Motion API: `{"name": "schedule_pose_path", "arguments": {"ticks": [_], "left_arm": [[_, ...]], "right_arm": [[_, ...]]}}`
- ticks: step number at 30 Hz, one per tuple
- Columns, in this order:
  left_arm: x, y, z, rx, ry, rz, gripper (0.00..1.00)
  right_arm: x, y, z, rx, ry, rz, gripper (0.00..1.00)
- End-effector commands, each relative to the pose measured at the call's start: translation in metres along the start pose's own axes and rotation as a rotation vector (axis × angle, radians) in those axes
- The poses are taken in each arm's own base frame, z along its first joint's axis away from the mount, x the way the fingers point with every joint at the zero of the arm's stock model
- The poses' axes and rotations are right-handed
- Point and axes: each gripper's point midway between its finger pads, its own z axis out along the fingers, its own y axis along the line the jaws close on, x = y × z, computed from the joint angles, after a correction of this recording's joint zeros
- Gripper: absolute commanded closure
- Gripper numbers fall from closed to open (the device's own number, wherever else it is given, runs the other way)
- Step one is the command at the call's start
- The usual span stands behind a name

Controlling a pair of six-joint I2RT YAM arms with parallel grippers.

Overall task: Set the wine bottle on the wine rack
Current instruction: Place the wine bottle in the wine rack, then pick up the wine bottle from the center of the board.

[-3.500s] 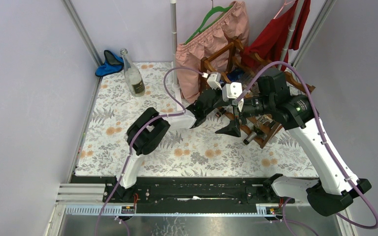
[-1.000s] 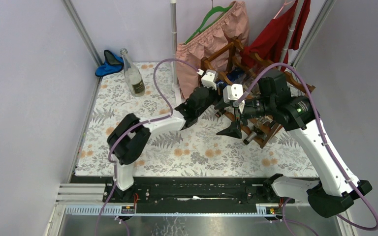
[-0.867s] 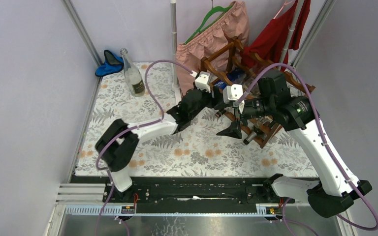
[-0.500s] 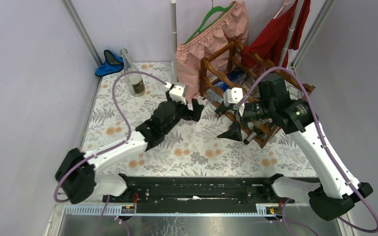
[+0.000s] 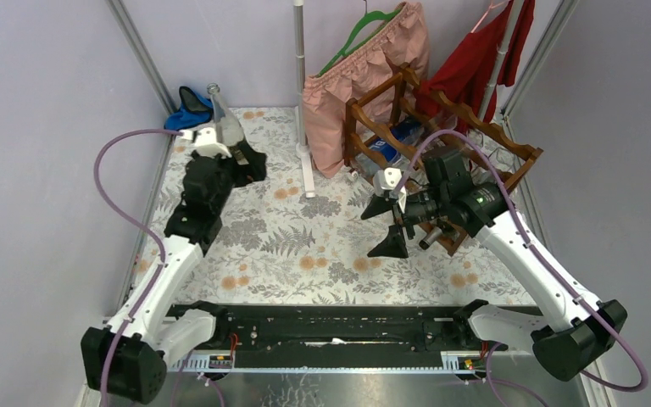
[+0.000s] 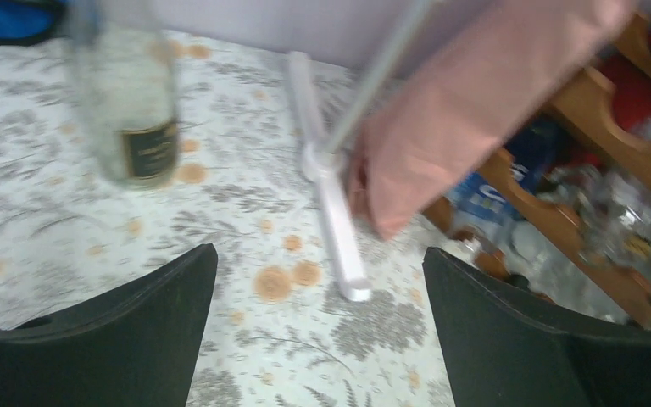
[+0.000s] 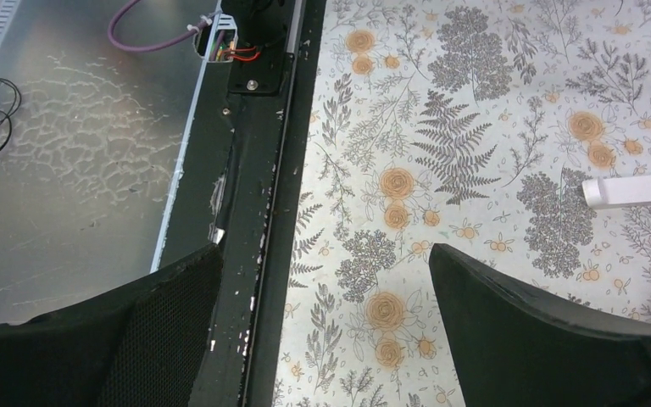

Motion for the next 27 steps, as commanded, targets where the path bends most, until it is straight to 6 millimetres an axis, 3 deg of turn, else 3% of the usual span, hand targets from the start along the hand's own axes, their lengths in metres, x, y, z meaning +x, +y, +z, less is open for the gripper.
{"name": "schedule_pose_path", "arguments": {"ticks": [1,7,14,20,27], "left_arm": [[-0.028,0.044,0.0,-0.058,-0.068,-0.141,0.03],[-0.053,0.1,0.011,-0.106,-0.175,-0.256,0.03],[-0.051,0.119,0.049,-0.061,-0.149,-0.122,0.04],[-0.049,0.151,0.08,-0.144,-0.106,0.049,0.03],[-0.062,0.167,0.125,-0.144,-0.103,0.112,0.01]], "right_arm": [[0.002,-0.009,0.009,-0.012,-0.042,-0.012,0.0],[0.026,-0.016,0.017,0.009,-0.01,0.015,0.0],[0.029,-0.015,0.017,0.015,-0.017,0.009,0.0],[0.031,-0.013,0.018,0.004,-0.019,0.011,0.0],[0.031,-0.012,0.018,0.0,-0.02,0.01,0.0]]}}
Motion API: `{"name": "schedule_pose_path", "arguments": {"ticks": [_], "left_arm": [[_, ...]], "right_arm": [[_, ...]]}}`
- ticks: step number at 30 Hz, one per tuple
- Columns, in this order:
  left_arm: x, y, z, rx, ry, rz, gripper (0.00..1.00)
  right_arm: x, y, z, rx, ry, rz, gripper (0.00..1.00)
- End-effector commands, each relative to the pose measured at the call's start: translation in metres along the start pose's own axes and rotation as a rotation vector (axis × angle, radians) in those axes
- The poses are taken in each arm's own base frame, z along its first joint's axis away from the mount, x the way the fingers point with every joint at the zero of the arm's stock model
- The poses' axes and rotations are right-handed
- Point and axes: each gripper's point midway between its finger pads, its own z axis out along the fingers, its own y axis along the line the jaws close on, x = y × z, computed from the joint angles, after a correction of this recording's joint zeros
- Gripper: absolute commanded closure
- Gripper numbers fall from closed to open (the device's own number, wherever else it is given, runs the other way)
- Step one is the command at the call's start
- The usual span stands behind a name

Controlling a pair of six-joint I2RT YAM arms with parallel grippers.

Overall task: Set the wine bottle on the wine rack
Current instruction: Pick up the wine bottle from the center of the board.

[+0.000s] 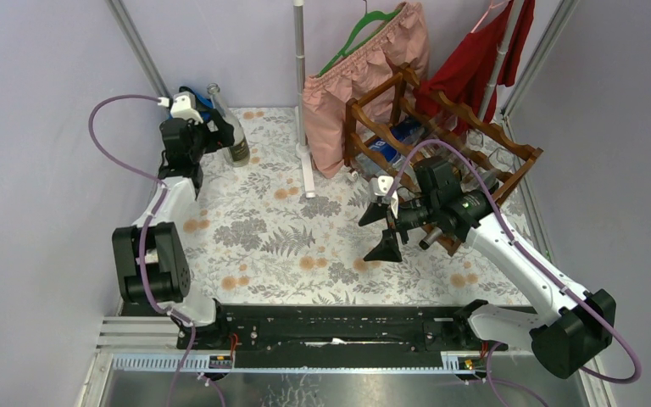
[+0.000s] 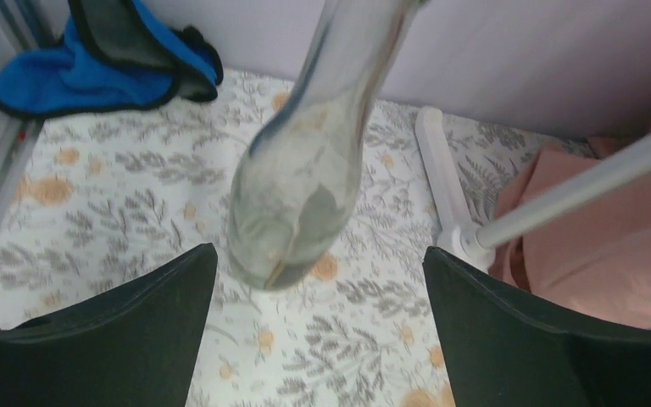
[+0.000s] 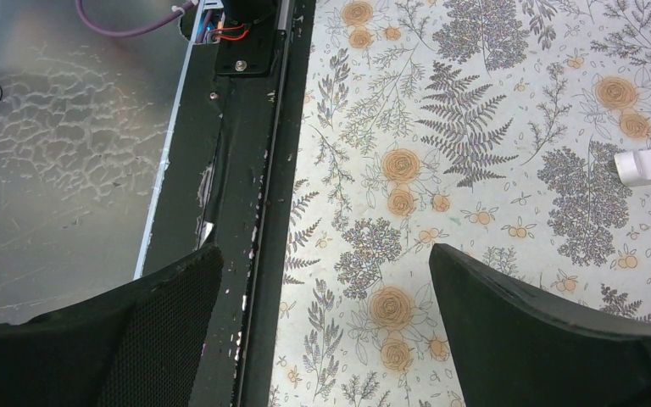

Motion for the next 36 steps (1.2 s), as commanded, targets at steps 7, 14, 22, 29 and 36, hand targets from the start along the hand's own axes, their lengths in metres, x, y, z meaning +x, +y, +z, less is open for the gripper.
{"name": "schedule_pose_path", "arguments": {"ticks": [7,14,22,29,36], "left_arm": [[-0.053,0.002,0.067,0.051,-0.108,0.123,0.04],[-0.059,0.001,0.094,0.075,-0.107,0.129,0.23],[-0.059,-0.01,0.092,0.105,-0.115,0.211,0.89],[-0.069,-0.053,0.021,0.19,-0.175,0.157,1.0],[-0.045,-0.12,-0.085,0.466,-0.074,-0.037,1.0]], "right_arm": [[-0.008,0.002,-0.002,0.0,-0.027,-0.045,0.0],[-0.005,0.001,-0.001,-0.005,-0.018,-0.039,0.0],[-0.001,-0.003,0.0,0.003,-0.006,-0.027,0.0],[0.002,-0.004,0.002,-0.002,-0.003,-0.016,0.0],[0.006,-0.013,0.007,0.021,-0.014,-0.004,0.0]]}}
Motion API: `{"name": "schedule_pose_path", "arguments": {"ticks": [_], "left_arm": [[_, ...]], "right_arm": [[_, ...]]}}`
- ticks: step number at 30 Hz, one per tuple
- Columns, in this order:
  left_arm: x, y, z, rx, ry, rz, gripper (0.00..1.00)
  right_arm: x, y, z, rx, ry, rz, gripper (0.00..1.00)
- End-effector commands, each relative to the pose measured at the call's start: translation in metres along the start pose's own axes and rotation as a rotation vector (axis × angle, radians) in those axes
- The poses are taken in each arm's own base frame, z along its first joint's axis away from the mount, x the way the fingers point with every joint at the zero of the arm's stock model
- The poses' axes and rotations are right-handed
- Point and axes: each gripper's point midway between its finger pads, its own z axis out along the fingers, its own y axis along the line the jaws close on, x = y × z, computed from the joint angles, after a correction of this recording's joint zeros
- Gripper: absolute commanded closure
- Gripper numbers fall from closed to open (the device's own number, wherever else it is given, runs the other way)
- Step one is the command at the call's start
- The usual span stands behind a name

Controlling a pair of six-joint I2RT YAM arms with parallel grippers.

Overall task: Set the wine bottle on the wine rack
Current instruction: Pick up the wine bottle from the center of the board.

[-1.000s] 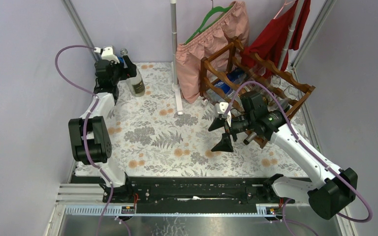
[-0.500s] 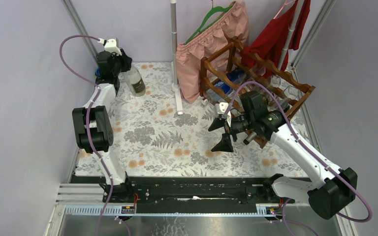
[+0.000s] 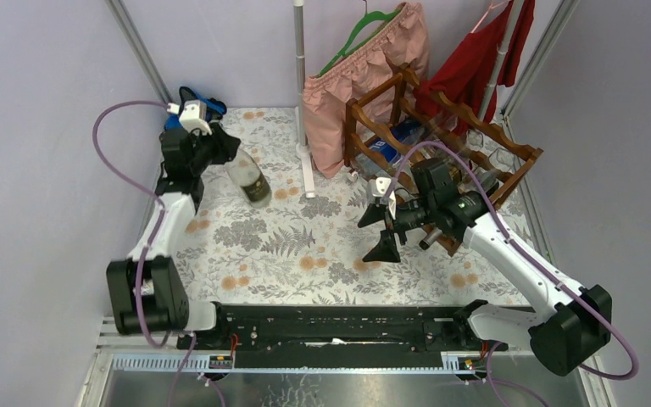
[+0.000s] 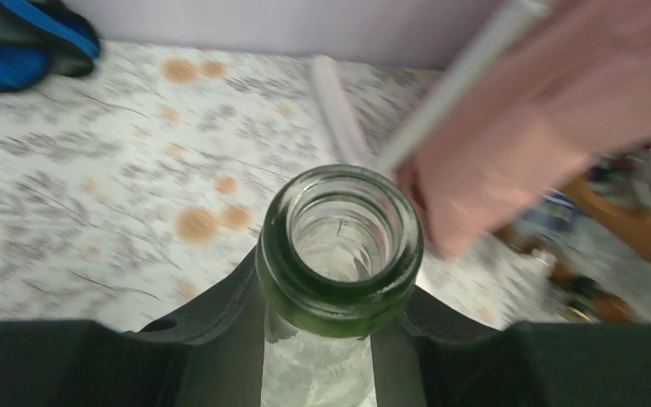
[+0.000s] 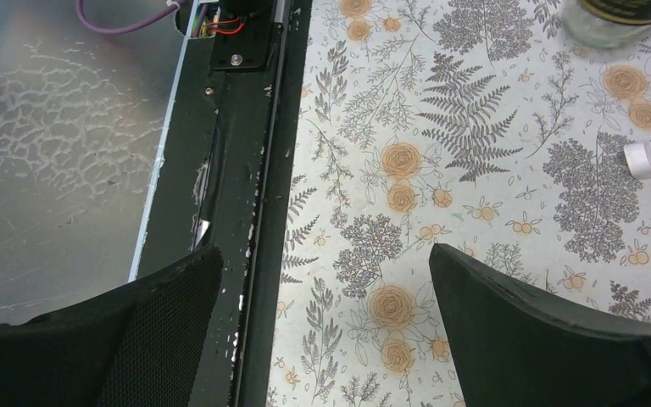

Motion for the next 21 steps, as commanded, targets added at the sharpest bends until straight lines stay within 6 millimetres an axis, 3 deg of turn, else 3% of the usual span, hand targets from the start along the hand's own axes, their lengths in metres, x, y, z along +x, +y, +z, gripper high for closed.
{"name": "schedule_pose_path", "arguments": {"ticks": [1,5,9,14,18,21], "left_arm": [[-0.041,-0.091,-0.066,0.315,-0.125,-0.088,1.0],[-0.003,-0.14,-0.113,0.499,-0.032,-0.136,1.0],[0.022,-0.19,-0.147,0.65,0.009,-0.256,1.0],[0.033,-0.236,-0.164,0.747,0.021,-0.359,1.0],[0.037,-0.256,-0.172,0.783,0.008,-0.415,1.0],[0.037,-0.26,-0.172,0.768,-0.014,-0.437,1.0]], "right_arm": [[-0.001,-0.012,0.004,0.034,-0.025,-0.017,0.0],[0.0,-0.02,0.012,0.076,-0.067,-0.024,0.0],[0.004,-0.023,0.028,0.088,-0.061,-0.014,0.0],[0.011,-0.028,0.044,0.105,-0.062,0.013,0.0],[0.019,-0.026,0.051,0.073,-0.065,0.061,0.0],[0.02,-0.023,0.059,0.026,-0.073,0.102,0.0]]}}
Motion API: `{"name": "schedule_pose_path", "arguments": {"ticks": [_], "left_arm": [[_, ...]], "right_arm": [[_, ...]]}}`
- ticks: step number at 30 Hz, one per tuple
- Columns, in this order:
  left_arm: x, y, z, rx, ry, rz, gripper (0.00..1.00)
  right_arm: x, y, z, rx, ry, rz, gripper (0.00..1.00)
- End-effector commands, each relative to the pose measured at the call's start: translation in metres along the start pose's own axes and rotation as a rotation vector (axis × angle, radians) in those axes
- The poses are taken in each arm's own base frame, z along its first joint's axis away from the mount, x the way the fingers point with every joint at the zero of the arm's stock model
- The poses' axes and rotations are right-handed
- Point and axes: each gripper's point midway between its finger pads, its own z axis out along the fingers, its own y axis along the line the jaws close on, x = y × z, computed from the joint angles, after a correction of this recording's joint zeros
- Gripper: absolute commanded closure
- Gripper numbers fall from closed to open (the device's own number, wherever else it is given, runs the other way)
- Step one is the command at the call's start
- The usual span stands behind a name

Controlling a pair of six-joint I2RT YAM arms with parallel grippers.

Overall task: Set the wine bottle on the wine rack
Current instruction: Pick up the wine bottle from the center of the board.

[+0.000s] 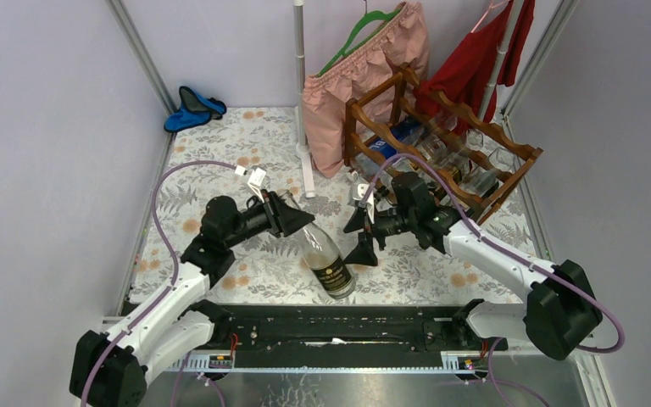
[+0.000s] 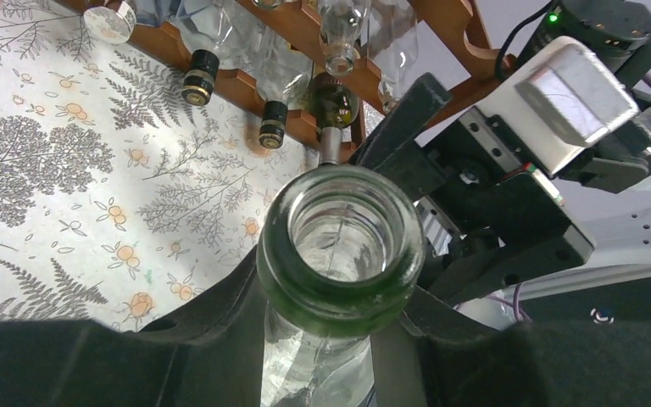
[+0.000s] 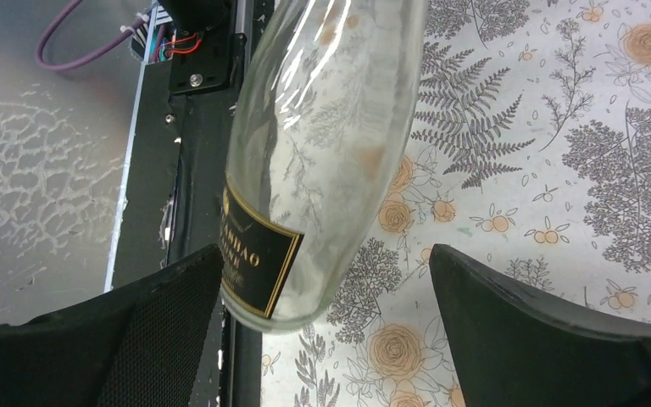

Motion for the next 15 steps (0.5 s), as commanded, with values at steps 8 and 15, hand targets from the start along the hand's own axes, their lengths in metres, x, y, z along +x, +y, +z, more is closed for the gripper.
{"name": "schedule_pose_path", "arguments": {"ticks": [8,15], "left_arm": [[-0.067,-0.051,0.002,0.081,-0.358,0.014,1.0],[-0.078,-0.064,0.002,0.12,-0.435,-0.033,1.0]], "right_arm": [[-0.011,0.009,0.022,-0.122,-0.051,0.134,0.0],[-0.001,-0.005,0.031,-0.064,-0.02,0.184,0.0]]}}
